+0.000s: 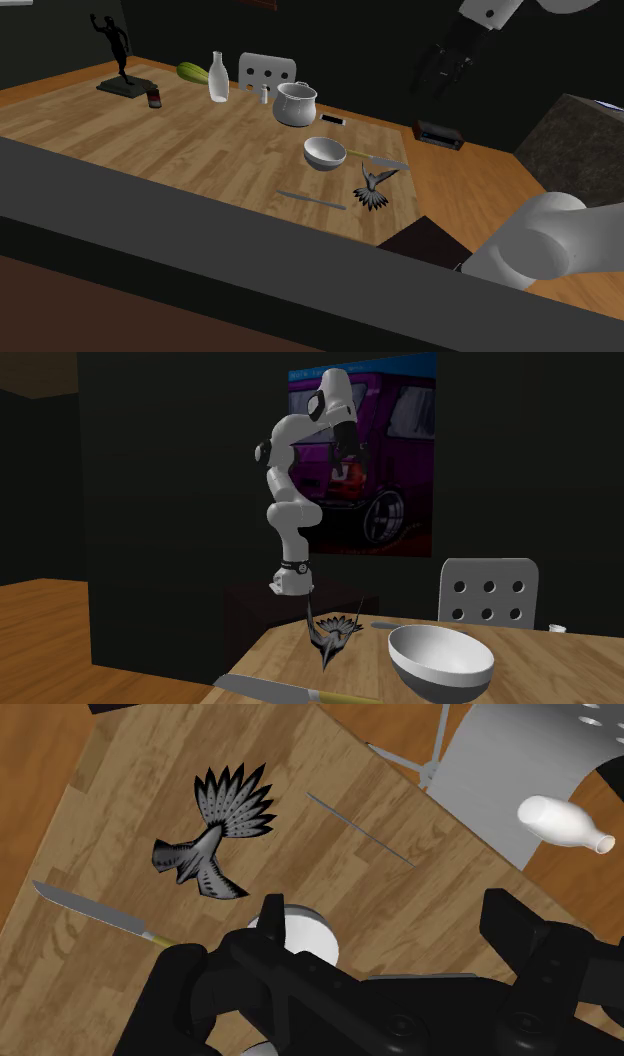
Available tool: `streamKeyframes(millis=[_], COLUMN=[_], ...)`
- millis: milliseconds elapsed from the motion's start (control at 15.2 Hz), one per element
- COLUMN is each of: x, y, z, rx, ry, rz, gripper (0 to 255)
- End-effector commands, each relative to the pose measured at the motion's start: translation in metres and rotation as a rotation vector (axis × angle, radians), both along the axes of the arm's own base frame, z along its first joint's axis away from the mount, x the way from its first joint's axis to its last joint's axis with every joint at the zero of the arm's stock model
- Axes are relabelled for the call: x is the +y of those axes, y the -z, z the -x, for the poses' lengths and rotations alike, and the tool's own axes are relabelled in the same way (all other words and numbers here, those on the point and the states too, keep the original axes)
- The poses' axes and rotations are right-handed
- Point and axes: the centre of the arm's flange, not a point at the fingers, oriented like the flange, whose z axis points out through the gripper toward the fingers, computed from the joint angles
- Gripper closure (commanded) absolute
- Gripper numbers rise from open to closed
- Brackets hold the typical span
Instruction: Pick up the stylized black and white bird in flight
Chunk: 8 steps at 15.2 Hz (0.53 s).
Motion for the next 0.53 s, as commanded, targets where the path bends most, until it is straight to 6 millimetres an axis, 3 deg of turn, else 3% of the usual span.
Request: streamKeyframes(millis=[0, 462], x=[0.000, -0.014], y=[0.000, 0.083], z=[0.000, -0.032], rx=[0.000, 0.009], ry=[0.000, 0.152], rz=[0.000, 0.027], gripper=[0, 0])
